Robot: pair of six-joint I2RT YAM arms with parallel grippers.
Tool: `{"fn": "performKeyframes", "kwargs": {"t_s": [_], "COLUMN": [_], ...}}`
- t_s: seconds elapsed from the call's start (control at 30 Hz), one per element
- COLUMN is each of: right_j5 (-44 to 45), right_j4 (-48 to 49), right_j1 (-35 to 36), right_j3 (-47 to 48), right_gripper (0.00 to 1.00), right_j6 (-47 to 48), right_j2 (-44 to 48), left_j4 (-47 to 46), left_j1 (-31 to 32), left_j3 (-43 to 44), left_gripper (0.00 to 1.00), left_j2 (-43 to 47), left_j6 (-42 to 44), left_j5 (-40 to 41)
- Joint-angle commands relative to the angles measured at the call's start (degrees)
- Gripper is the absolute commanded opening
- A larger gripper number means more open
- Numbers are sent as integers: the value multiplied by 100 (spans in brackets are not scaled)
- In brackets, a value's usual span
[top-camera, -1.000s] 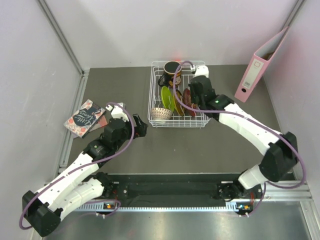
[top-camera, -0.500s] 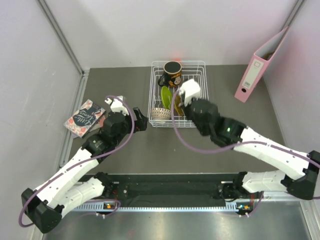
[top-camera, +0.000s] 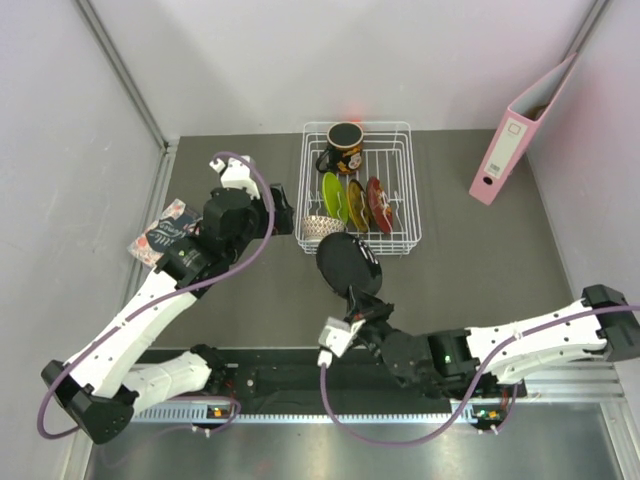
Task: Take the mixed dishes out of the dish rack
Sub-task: Place the plate at the center of the board.
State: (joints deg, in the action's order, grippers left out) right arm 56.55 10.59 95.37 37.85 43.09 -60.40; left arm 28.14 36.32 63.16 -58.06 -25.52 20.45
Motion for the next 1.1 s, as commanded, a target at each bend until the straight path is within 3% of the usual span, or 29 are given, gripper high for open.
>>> {"fn": "performKeyframes", "kwargs": {"t_s": [0.0, 0.27, 0.63, 1.07], "right_j5": [743, 673, 172, -83], "right_j4": [1847, 3071, 2887, 2887], "right_j1": [499, 772, 790, 676], "right_j3": [-539, -1095, -946, -902], "right_gripper": [0, 0, 0, 0], "right_j6": [2094, 3214, 2863, 2792], "right_j2": [-137, -780, -1123, -1228], "left_j4": [341, 596, 473, 157], "left_j1": [-2, -2, 7, 7], "left_j3": [381, 198, -189, -892], "left_gripper": [99, 90, 86, 75], "left_j2": [32, 137, 208, 524], "left_j6": [678, 1155, 1146, 1093], "left_j5": [-417, -2009, -3616, -4698]}}
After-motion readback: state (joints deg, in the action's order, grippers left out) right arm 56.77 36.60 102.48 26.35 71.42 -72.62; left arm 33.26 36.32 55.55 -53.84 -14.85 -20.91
